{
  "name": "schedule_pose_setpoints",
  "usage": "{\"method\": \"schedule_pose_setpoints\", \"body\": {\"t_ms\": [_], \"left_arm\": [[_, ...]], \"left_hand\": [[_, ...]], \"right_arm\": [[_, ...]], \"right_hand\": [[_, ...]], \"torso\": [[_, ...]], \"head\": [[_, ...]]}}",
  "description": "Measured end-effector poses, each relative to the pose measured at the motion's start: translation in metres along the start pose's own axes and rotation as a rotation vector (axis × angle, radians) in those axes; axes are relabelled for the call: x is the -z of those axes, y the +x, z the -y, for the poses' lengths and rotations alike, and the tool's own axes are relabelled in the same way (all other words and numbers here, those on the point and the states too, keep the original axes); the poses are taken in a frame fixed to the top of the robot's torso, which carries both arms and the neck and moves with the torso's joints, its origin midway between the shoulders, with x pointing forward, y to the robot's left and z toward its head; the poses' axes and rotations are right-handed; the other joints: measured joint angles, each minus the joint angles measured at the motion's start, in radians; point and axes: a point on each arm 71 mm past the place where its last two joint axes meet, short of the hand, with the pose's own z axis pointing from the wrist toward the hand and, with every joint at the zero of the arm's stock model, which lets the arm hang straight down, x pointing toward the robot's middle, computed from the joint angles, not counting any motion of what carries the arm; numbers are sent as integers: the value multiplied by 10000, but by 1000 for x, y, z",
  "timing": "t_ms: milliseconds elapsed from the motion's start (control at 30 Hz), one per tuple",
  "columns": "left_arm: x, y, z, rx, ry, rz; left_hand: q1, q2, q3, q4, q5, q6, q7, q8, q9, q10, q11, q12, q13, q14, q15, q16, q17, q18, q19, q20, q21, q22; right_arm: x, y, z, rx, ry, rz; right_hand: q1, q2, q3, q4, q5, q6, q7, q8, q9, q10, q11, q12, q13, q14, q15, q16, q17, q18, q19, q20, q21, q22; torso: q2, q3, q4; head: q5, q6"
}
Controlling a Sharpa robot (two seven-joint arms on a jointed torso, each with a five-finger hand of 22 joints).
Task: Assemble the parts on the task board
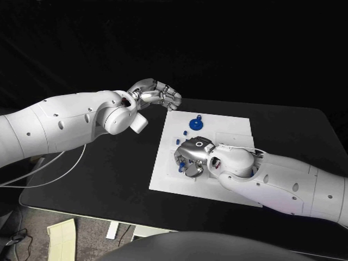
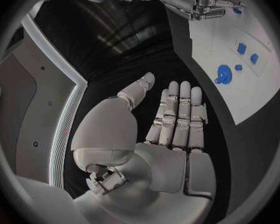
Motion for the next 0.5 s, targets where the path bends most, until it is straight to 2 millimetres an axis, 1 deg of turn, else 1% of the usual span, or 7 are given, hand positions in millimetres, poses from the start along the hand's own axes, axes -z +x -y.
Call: {"method": "schedule_pose_setpoints", "body": {"t_ms": [200,300,500], "left_arm": [[0,0,0,1,2,-9],[0,1,0,2,1,-12],[0,0,0,2,-4,-10]], "left_hand": [[0,0,0,0,0,0,0,0,1,0,0,0,-6,0,0,0,-1,-11,0,0,0,-1],[0,0,0,0,0,0,0,0,1,0,0,0,-6,0,0,0,10,-51,0,0,0,-1],[0,0,0,0,0,0,0,0,1,0,0,0,-5,0,0,0,10,-56,0,0,0,2]], "right_arm": [[-1,0,-1,17,-30,-103],[-2,0,-3,26,-67,-176],[-2,0,-4,36,-100,-255]], "right_hand": [[0,0,12,-14,-20,8,34,6,-9,-2,-2,-1,8,0,0,0,0,0,-14,14,0,0],[0,0,11,-14,-30,10,37,6,-15,-6,-6,-2,23,0,0,0,-1,0,-14,15,0,-1],[-1,1,9,-16,-38,9,37,6,-9,-21,-21,-2,25,0,0,0,-1,-1,-16,17,0,-1]], "torso": [[-1,0,-7],[-1,1,-7],[-4,1,-7]], "head": [[6,-7],[7,-8],[2,-12]]}}
